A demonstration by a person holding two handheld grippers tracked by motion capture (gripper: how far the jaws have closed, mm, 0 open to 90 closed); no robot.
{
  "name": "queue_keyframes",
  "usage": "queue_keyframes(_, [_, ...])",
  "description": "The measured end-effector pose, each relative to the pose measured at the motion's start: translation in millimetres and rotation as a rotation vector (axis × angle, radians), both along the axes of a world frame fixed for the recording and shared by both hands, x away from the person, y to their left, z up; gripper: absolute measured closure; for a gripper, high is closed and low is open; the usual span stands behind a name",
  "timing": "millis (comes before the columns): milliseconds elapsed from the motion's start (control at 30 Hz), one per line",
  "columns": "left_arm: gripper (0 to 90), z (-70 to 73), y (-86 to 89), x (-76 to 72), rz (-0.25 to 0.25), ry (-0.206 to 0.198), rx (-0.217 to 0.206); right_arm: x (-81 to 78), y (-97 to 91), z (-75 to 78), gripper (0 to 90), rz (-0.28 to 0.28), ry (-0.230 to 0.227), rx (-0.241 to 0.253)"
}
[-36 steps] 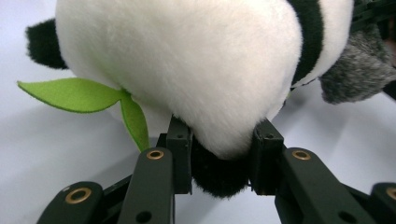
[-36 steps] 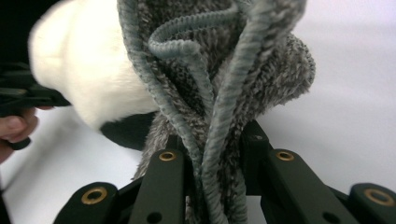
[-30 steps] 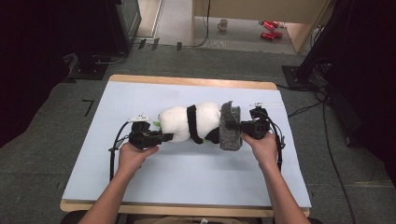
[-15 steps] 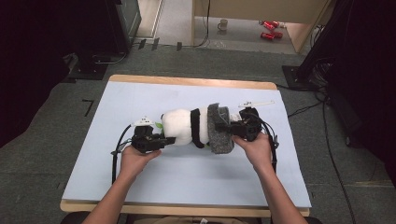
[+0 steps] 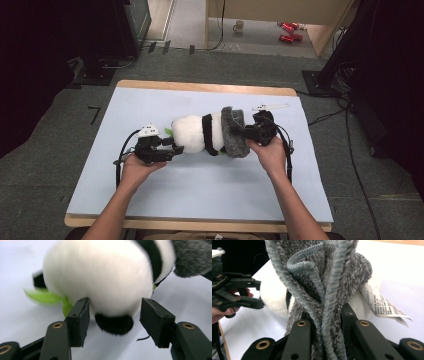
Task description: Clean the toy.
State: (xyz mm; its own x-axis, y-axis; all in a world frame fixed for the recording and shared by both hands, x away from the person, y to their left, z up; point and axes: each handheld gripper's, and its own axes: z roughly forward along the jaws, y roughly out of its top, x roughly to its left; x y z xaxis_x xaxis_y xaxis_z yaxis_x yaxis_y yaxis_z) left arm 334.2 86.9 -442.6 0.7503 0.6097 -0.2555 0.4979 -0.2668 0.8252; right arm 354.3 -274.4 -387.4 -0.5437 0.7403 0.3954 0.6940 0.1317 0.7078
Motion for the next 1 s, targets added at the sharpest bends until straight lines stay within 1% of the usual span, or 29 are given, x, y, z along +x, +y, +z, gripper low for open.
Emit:
queue_keyframes(33, [38.7,0.2,1.2,0.2,-0.007,-0.005,-0.007,1.8,1.3,0.3,76.3,0.002,0.001,0.001])
queue_keyframes(67, [37.4,0.1,2.0,0.5,-0.006,-0.016,-0.007,3.5,2.9,0.5,76.2,0.000,-0.002,0.004])
queue_keyframes(100, [36.2,-0.5,2.7,1.2,-0.007,-0.025,-0.016,5.1,4.4,1.0,76.2,-0.001,-0.006,0.007])
queue_keyframes(200, [32.1,-2.8,2.6,4.3,-0.005,-0.035,-0.030,9.8,8.0,3.6,76.2,-0.006,-0.013,0.009])
queue_keyframes(267, [29.0,-5.4,1.3,7.5,-0.006,-0.033,-0.038,13.5,10.0,4.7,76.2,-0.013,-0.016,0.019])
queue_keyframes(400, [26.9,-10.7,-1.7,14.5,0.013,-0.034,-0.044,20.0,13.9,3.7,76.0,-0.017,-0.015,0.039])
queue_keyframes(467, [26.1,-12.6,-3.6,17.6,0.021,-0.037,-0.041,22.3,14.9,3.0,76.0,-0.024,-0.017,0.051])
queue_keyframes(500, [27.4,-13.6,-4.5,18.7,0.030,-0.043,-0.035,23.5,15.2,3.3,76.0,-0.023,-0.016,0.054])
queue_keyframes(533, [31.3,-14.0,-5.1,19.1,0.047,-0.046,-0.025,24.1,15.9,4.4,76.1,-0.026,-0.013,0.054])
queue_keyframes(567, [37.1,-14.0,-5.1,19.1,0.047,-0.046,-0.025,24.4,17.1,6.3,76.2,-0.025,-0.010,0.052])
queue_keyframes(600, [40.6,-14.4,-4.7,20.9,0.072,-0.044,-0.025,24.0,18.5,9.1,76.3,-0.023,-0.009,0.046])
queue_keyframes(667, [48.1,-13.1,-4.5,22.1,0.084,-0.031,-0.022,21.3,22.8,16.4,76.4,-0.011,-0.018,0.047])
queue_keyframes(767, [57.0,-10.1,-6.9,22.9,0.090,-0.011,-0.016,16.5,35.8,26.8,76.4,0.031,-0.041,0.045])
queue_keyframes(833, [61.1,-9.3,-8.0,22.7,0.090,-0.004,-0.017,14.9,47.8,30.1,76.4,0.061,-0.047,0.056])
queue_keyframes(867, [61.5,-8.4,-9.5,22.6,0.090,0.014,-0.035,14.4,54.5,30.7,76.4,0.073,-0.048,0.056])
queue_keyframes(900, [61.7,-8.2,-10.6,22.3,0.094,0.022,-0.047,14.4,61.2,30.3,76.4,0.087,-0.047,0.055])
queue_keyframes(933, [62.2,-7.7,-10.8,22.1,0.090,0.028,-0.047,14.8,67.7,29.0,76.4,0.097,-0.043,0.061])
queue_keyframes(1000, [64.0,-6.8,-10.7,22.1,0.084,0.053,-0.060,15.5,80.2,25.1,76.4,0.116,-0.030,0.070])
